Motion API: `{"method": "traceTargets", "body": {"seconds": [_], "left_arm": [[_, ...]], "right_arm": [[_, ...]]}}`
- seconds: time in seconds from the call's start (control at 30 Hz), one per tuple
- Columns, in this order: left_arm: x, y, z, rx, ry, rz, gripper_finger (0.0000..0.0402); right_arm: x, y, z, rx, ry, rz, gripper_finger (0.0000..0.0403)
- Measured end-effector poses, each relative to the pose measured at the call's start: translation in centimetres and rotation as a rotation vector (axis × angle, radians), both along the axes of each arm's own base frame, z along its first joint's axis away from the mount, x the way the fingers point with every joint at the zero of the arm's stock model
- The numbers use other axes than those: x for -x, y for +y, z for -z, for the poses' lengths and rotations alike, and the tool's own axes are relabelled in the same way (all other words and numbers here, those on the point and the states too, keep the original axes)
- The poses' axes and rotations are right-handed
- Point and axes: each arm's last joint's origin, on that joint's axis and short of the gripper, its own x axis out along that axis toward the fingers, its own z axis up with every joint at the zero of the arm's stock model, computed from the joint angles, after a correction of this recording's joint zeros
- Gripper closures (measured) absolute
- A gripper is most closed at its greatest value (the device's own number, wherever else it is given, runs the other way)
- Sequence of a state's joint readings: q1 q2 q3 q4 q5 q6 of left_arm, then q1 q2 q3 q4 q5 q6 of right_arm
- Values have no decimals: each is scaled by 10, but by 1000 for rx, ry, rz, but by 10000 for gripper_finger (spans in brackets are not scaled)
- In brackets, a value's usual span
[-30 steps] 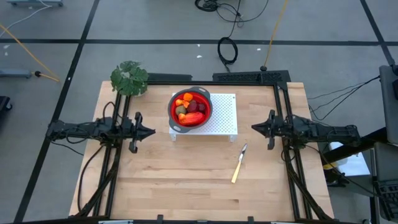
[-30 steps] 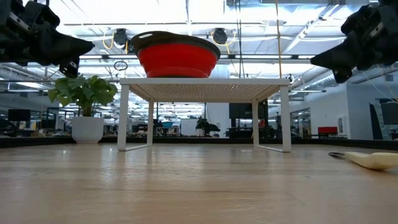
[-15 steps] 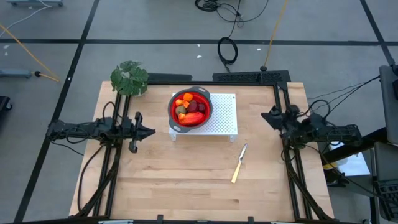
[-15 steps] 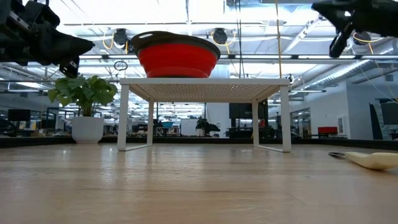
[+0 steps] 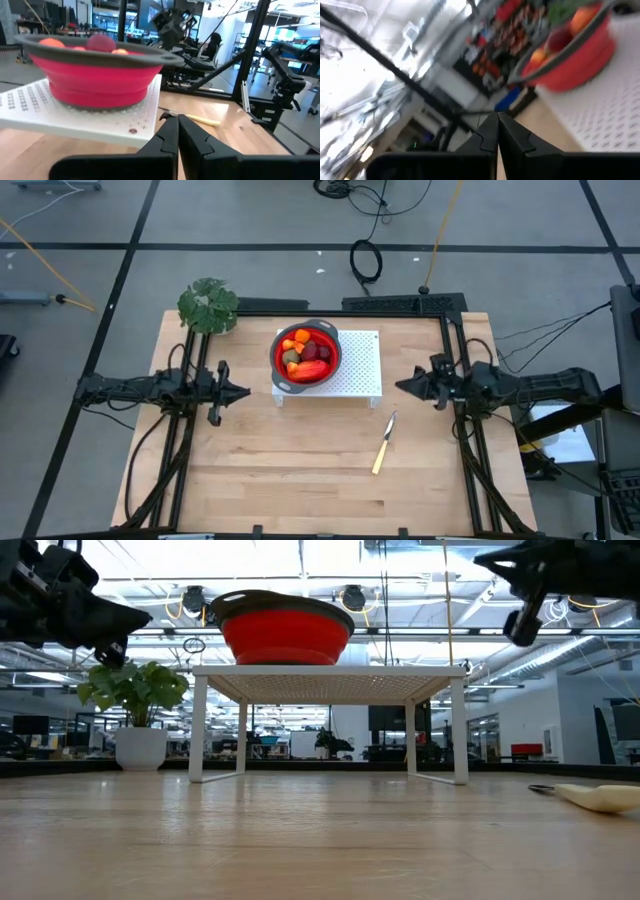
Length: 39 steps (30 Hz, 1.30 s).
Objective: Pick & Place Fruit
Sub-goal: Put the yellow knife on of the shelf
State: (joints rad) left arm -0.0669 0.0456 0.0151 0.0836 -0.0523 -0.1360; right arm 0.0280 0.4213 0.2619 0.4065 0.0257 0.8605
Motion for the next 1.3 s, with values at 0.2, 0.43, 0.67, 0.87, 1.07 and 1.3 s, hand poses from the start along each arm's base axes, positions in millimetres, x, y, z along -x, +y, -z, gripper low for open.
{"method": "traceTargets", "body": {"seconds": [0.2,0.43,0.67,0.87,1.07,1.3], "left_arm": [[0,0,1,15,15,1,386],[0,0,1,7,14,0,399],[0,0,1,6,14,0,383],[0,0,1,7,14,1,383],[0,0,1,18,14,1,382],[0,0,1,32,14,2,382]], "right_arm": [[-19,6,-31,-2,188,-109,402],[-28,18,-74,47,405,-174,403],[-37,32,-82,14,669,-213,403],[-37,43,-62,-107,974,-208,403],[-30,45,-51,-205,1140,-168,403],[-32,45,-54,-191,1090,-187,403]]}}
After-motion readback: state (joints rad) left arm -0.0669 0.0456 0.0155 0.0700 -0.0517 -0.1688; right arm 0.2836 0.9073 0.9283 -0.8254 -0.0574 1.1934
